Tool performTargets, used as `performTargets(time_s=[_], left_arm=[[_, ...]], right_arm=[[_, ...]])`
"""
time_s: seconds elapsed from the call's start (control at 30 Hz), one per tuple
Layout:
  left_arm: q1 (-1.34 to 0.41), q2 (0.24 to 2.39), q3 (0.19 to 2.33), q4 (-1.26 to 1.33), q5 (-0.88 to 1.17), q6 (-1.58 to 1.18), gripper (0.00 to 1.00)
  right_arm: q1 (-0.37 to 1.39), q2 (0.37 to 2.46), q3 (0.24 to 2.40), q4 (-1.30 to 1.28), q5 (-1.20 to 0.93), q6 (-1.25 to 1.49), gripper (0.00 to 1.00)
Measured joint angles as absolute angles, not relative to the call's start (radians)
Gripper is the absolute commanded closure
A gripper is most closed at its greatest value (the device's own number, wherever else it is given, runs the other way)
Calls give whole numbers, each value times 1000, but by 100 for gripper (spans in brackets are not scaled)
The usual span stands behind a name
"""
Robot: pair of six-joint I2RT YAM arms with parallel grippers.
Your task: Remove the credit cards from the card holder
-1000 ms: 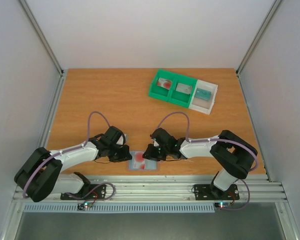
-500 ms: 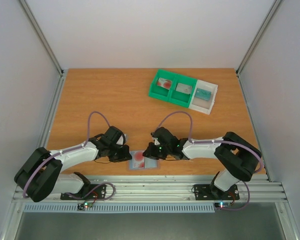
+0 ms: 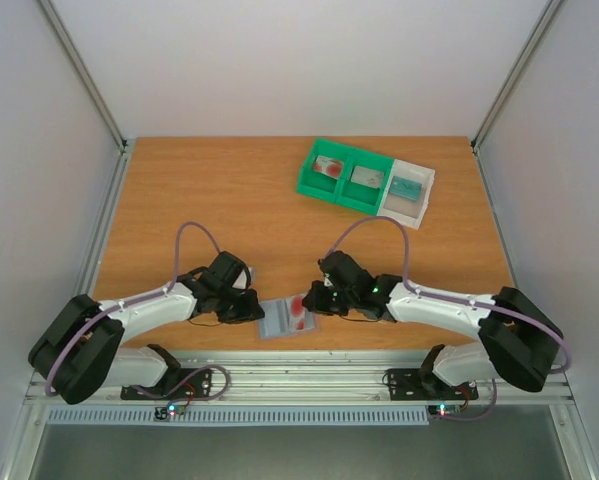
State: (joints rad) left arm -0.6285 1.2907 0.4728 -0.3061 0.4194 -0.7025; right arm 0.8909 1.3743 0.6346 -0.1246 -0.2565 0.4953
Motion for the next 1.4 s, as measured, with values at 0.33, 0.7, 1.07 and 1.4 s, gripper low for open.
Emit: performTargets(time_s=[0.33, 0.7, 1.07, 1.4], left_arm=[[-628, 1175, 549, -404, 444, -715, 50], [-628, 933, 562, -323, 594, -855, 36], [-628, 890, 450, 46, 727, -1086, 96], [-625, 867, 424, 149, 777, -1125, 100]], right_arm=[[891, 1185, 637, -233, -210, 488, 99], [891, 989, 607, -79, -255, 549, 99], [891, 915, 541, 94, -284, 614, 99], [888, 876, 538, -19, -265, 568, 73]])
